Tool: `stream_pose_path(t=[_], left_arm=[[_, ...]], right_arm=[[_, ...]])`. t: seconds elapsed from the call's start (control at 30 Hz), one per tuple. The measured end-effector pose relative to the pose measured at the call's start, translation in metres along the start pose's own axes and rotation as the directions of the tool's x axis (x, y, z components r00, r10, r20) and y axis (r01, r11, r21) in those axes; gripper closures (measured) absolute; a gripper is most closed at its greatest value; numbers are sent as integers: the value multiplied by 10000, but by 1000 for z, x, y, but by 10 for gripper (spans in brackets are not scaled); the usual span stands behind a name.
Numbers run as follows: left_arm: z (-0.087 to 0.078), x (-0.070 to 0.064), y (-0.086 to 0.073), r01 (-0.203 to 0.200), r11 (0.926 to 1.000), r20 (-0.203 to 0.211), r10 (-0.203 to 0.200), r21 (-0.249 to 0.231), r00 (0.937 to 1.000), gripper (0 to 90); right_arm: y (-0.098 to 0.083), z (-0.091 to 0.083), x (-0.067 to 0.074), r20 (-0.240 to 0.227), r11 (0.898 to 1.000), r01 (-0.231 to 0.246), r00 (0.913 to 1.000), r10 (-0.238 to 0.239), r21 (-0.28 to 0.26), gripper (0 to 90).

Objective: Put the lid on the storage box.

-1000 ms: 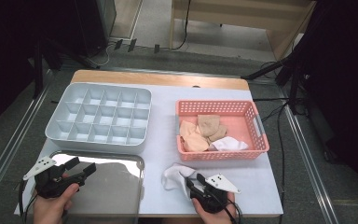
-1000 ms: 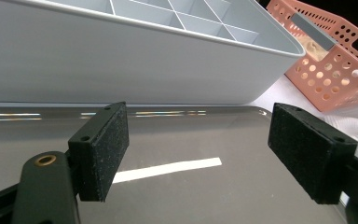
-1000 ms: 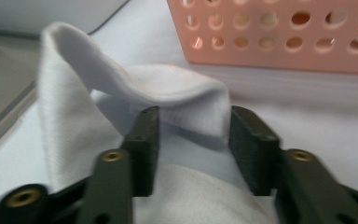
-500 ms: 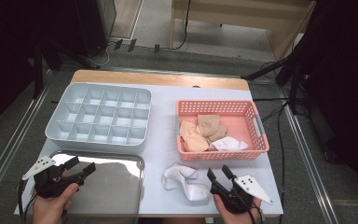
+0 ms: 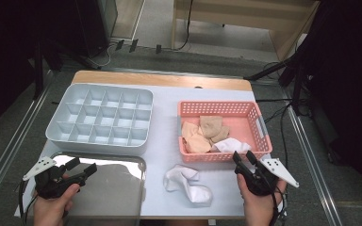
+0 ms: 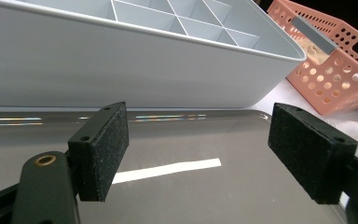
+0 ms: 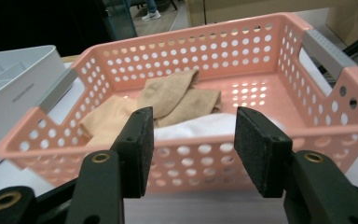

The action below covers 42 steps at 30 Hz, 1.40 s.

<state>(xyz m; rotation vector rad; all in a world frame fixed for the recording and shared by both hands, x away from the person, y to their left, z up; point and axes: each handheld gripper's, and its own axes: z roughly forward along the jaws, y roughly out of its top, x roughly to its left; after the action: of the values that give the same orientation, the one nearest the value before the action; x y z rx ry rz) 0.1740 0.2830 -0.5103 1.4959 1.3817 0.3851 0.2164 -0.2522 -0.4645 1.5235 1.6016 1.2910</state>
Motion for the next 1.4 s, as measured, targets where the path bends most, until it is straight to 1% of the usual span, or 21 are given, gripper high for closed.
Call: stream_pose_path(t=[0.13,0.17,0.2,0.23,0.27,0.33,0.43,0.5,0.57,0.67,0.77,0.83,0.9,0.97,1.03,1.1,1.17,1.23,1.27,1.3,1.4], left_arm=[[-1,2,0,27,10000,-6,-27,-21,10000,211],[-1,2,1,53,10000,-11,-53,-35,10000,211],[-2,2,1,65,10000,-6,-65,-31,10000,211],[-2,2,1,64,10000,-3,-64,-45,10000,212],[-2,2,1,70,10000,4,-70,-49,10000,212],[-2,1,1,64,9999,-7,-65,-81,10000,212],[-1,2,0,57,10000,-14,-57,-45,10000,212],[-2,2,1,43,10000,-4,-43,-15,10000,212],[-2,3,1,74,10000,8,-74,-33,10000,212],[-2,3,1,59,10000,-2,-59,-46,10000,212],[-2,3,1,50,10000,-5,-50,-38,10000,212],[-2,4,1,55,10000,5,-55,-33,10000,212],[-2,4,1,60,10000,6,-60,-45,10000,212],[-2,4,1,76,10000,-2,-76,-49,10000,212],[-2,4,1,74,10000,-6,-74,-53,10000,212],[-2,4,1,75,10000,-4,-75,-48,10000,212],[-2,4,1,73,10000,3,-73,-45,10000,212],[-2,4,1,80,10000,17,-79,-58,10000,212],[-3,4,1,76,10000,29,-76,-36,10000,212],[-3,4,2,42,10000,18,-42,-40,10000,212],[-3,3,2,104,9999,29,-103,-126,9999,212]], right_arm=[[11,13,-3,84,9997,26,10000,-28,249,496],[13,16,-4,97,9995,-88,9999,85,316,500],[16,20,-5,93,9994,-73,9999,70,350,500],[18,23,-5,122,9985,-181,9998,175,519,501],[20,27,-5,150,9985,-73,9999,65,546,506],[24,33,-4,181,9976,-98,9998,86,683,517],[30,44,-4,298,9962,64,9995,-90,869,528],[34,50,-4,482,9938,182,9986,-237,1100,529],[37,56,-3,506,9915,300,9980,-367,1269,527],[40,65,-3,541,9846,292,9978,-390,1721,522],[38,75,-5,750,9748,209,9964,-385,2220,519],[36,81,-8,890,9694,307,9946,-539,2436,521],[35,85,-9,1032,9638,231,9933,-522,2655,521],[34,90,-9,1194,9532,52,9919,-433,3022,516],[35,91,-9,1356,9488,-131,9903,-314,3156,505],[37,93,-8,1373,9379,-121,9898,-379,3466,499],[38,95,-7,1423,9229,-198,9891,-381,3845,476],[40,97,-7,1471,9003,-283,9883,-399,4343,457],[41,99,-7,1449,8912,-241,9883,-469,4531,450],[41,100,-6,1470,8786,-243,9877,-525,4769,443],[43,104,-4,1597,8431,-85,9829,-920,5377,420]])
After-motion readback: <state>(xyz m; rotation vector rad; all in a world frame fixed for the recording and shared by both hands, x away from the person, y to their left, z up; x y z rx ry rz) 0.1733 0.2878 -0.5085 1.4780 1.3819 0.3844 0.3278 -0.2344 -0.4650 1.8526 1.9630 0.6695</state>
